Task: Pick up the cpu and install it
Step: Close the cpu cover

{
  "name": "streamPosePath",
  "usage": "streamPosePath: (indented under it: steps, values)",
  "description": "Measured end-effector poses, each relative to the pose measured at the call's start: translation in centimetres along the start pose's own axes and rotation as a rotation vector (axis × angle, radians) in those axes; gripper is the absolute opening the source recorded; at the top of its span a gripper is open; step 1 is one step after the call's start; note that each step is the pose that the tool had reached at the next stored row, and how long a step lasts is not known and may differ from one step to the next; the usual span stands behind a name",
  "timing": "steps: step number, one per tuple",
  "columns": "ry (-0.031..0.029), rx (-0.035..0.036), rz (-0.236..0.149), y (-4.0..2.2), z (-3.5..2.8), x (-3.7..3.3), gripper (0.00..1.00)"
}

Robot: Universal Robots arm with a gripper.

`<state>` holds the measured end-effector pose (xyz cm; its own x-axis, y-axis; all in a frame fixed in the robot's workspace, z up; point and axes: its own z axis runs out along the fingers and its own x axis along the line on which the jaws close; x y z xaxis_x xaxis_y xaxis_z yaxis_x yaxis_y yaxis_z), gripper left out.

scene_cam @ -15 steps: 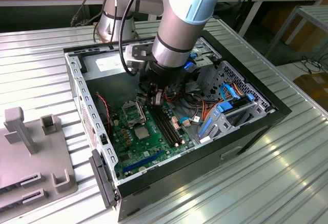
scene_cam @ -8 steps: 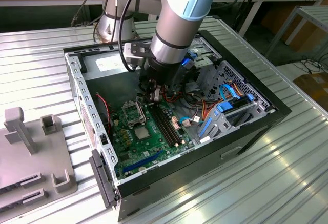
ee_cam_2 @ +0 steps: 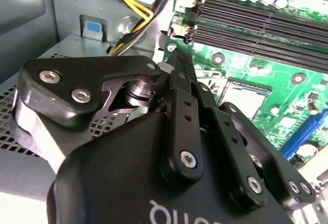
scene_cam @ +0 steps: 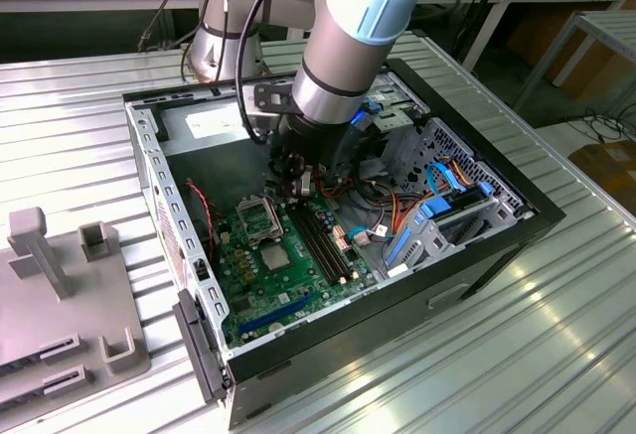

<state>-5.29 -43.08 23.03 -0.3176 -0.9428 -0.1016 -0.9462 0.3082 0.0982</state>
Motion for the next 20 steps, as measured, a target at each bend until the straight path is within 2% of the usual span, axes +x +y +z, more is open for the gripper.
streamPosePath:
  steps: [4, 5, 6, 10, 16, 20]
  values:
    - [-0.0216, -0.0073, -0.002, -0.02, 0.19, 0.02, 0.11]
    - [-0.0317, -0.0107, -0.003, -0.03, 0.32, 0.03, 0.11]
    - [-0.0359, -0.0120, -0.003, -0.04, 0.41, 0.04, 0.11]
    - [-0.0410, -0.0139, -0.003, -0.09, 0.84, 0.09, 0.11]
    - [-0.0639, -0.0214, -0.005, -0.13, 1.26, 0.13, 0.11]
    - [-0.0708, -0.0239, -0.005, -0.17, 1.72, 0.19, 0.11]
